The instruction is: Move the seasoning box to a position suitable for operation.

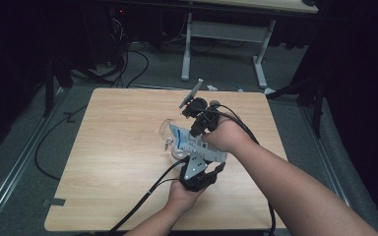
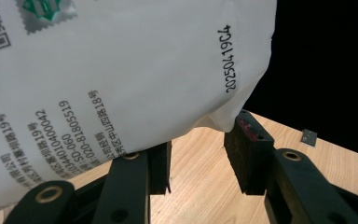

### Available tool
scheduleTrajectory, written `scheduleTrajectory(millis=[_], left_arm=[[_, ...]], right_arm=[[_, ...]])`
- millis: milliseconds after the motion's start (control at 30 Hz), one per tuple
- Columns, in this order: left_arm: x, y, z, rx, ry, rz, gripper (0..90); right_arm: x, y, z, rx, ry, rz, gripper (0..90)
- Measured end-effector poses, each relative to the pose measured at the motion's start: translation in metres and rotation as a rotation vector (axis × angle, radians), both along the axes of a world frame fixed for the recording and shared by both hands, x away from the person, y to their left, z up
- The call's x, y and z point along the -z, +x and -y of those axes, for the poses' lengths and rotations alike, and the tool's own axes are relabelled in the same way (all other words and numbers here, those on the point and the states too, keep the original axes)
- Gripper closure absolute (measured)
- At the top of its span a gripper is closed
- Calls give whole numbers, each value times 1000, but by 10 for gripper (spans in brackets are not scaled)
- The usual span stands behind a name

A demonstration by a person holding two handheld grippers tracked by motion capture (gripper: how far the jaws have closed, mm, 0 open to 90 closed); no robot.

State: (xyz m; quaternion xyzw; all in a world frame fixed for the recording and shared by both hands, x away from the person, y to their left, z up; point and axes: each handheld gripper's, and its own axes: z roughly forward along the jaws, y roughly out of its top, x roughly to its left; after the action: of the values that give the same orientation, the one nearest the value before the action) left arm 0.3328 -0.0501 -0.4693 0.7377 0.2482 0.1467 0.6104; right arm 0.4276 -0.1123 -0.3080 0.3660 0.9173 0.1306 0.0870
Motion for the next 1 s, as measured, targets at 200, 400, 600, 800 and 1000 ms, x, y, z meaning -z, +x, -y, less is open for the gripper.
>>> scheduleTrajectory(millis=[200, 400, 600, 800, 1000], left_arm=[[0, 0, 0, -1, -4, -1, 627], [0, 0, 0, -1, 0, -2, 627], [0, 0, 0, 0, -1, 1, 627], [-1, 0, 0, -2, 0, 3, 627], [-2, -1, 0, -4, -2, 4, 627]], right_arm=[[0, 0, 0, -1, -1, 1, 900], [2, 0, 0, -3, -1, 1, 899], [1, 0, -1, -4, -2, 3, 899], [1, 0, 0, -5, -4, 6, 899], [0, 0, -1, -5, 0, 8, 899]])
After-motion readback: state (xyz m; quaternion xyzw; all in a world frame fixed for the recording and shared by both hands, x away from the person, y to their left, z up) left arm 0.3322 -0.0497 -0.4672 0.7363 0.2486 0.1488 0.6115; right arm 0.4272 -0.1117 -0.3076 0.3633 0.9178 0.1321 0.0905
